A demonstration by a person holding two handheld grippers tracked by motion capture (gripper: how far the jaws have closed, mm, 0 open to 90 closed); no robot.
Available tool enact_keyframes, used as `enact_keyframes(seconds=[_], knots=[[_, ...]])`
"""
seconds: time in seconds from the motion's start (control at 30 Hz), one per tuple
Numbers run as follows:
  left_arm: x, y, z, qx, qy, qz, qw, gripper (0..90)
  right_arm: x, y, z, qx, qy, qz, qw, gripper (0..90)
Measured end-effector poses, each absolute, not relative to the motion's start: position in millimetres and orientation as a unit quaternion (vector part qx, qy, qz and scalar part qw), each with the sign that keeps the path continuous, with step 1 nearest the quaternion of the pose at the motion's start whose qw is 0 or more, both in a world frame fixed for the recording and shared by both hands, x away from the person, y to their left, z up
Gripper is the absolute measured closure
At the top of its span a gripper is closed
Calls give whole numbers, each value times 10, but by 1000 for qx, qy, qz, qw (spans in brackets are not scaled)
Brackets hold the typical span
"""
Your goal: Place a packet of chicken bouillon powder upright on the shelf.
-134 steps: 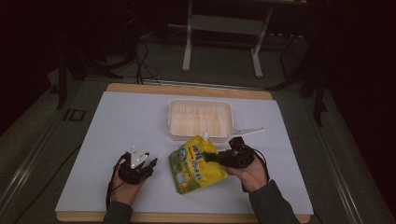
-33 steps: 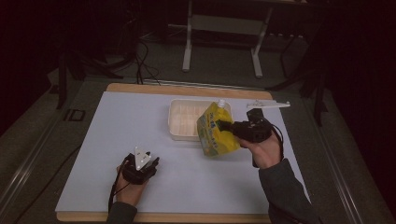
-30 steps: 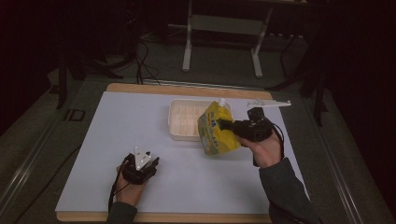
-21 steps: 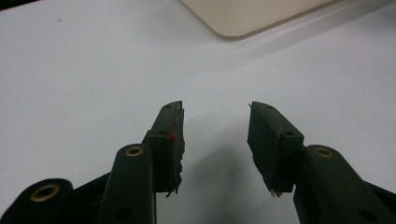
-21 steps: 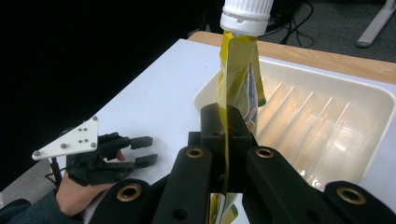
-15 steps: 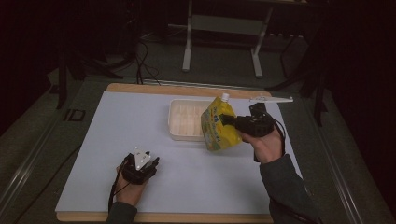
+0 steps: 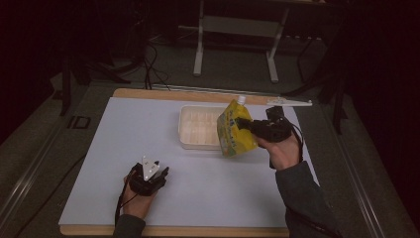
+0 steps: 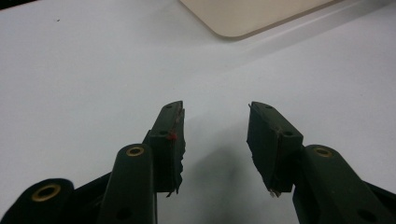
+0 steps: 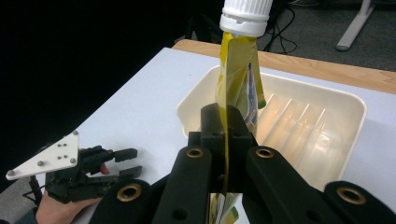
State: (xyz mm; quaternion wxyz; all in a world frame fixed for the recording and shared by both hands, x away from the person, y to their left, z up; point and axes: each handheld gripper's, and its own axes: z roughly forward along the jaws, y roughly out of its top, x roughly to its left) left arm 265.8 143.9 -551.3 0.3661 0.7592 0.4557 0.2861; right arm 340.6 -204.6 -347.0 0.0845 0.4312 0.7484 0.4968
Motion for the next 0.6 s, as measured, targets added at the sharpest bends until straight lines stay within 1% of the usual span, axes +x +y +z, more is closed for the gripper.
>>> enact_keyframes(seconds=[0.6], knots=[[2658,1435,-5512,760,455,288,363,548,3501,-2094,-3446,443,736,501,105,900]])
